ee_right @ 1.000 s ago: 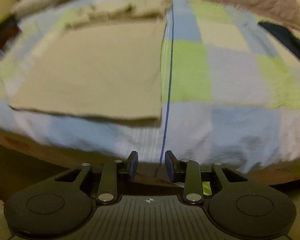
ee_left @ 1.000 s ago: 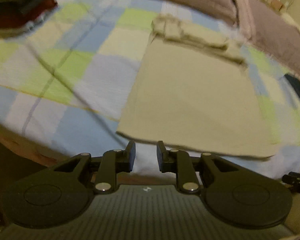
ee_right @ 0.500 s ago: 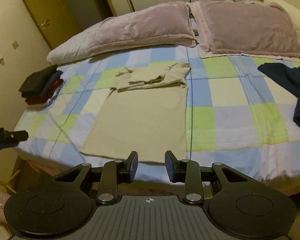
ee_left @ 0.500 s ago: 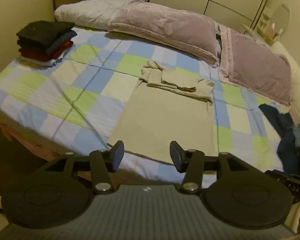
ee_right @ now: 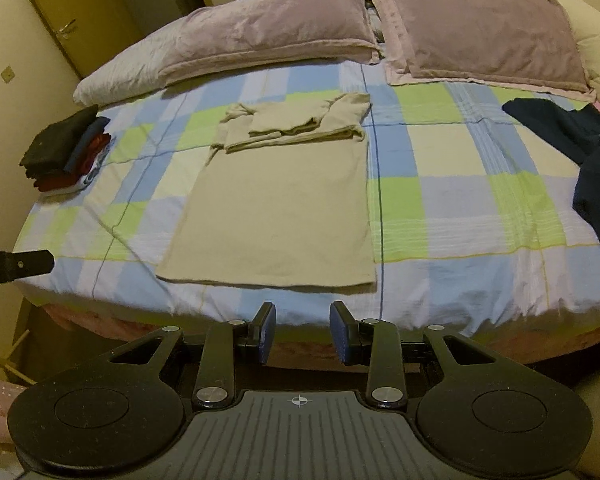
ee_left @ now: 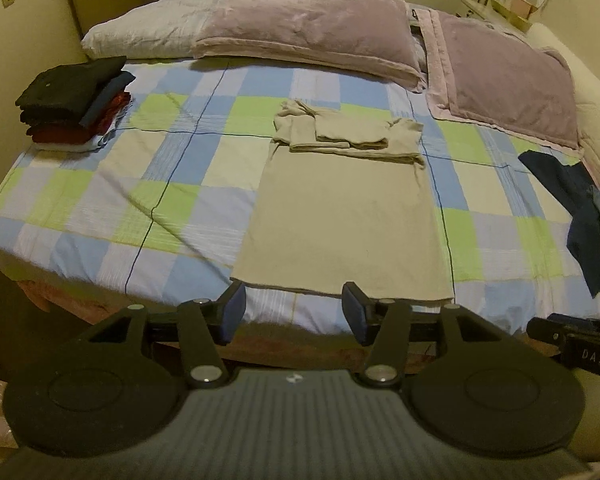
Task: Fold clothes
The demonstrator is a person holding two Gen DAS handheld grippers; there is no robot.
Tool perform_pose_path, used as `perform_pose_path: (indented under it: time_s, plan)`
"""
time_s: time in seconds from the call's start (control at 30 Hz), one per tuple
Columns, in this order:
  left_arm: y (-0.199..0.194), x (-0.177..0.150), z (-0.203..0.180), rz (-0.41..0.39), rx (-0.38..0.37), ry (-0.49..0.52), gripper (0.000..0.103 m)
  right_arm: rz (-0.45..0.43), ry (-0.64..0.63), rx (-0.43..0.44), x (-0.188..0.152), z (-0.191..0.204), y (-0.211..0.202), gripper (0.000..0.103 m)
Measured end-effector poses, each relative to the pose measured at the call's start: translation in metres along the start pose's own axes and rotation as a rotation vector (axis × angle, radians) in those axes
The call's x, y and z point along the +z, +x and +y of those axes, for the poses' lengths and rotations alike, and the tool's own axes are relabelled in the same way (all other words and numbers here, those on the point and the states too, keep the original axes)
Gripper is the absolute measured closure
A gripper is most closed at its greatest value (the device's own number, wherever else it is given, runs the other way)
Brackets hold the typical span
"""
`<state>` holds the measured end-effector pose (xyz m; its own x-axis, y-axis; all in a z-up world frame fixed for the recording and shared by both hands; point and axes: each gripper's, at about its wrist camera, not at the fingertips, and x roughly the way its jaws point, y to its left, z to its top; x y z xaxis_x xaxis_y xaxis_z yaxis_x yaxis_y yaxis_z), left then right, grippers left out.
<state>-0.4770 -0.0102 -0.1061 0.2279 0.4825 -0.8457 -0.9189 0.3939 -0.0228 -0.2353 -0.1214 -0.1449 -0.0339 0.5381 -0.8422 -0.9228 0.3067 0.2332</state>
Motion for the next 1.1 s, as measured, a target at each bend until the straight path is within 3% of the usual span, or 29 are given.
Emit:
perform_pose_path:
  time_s: [0.4,1.1]
  plan:
    - [-0.002,-0.004,0.008,0.025,-0.015,-0.013,0.051,0.036,-0.022,-0.050,-0.006,0.013,-0.007,0.069]
    - [-0.003,-0.029,-0.006,0.046,0.021,-0.091,0.049,0.064,-0.134,-0.048,-0.010,0.010,-0.010,0.069]
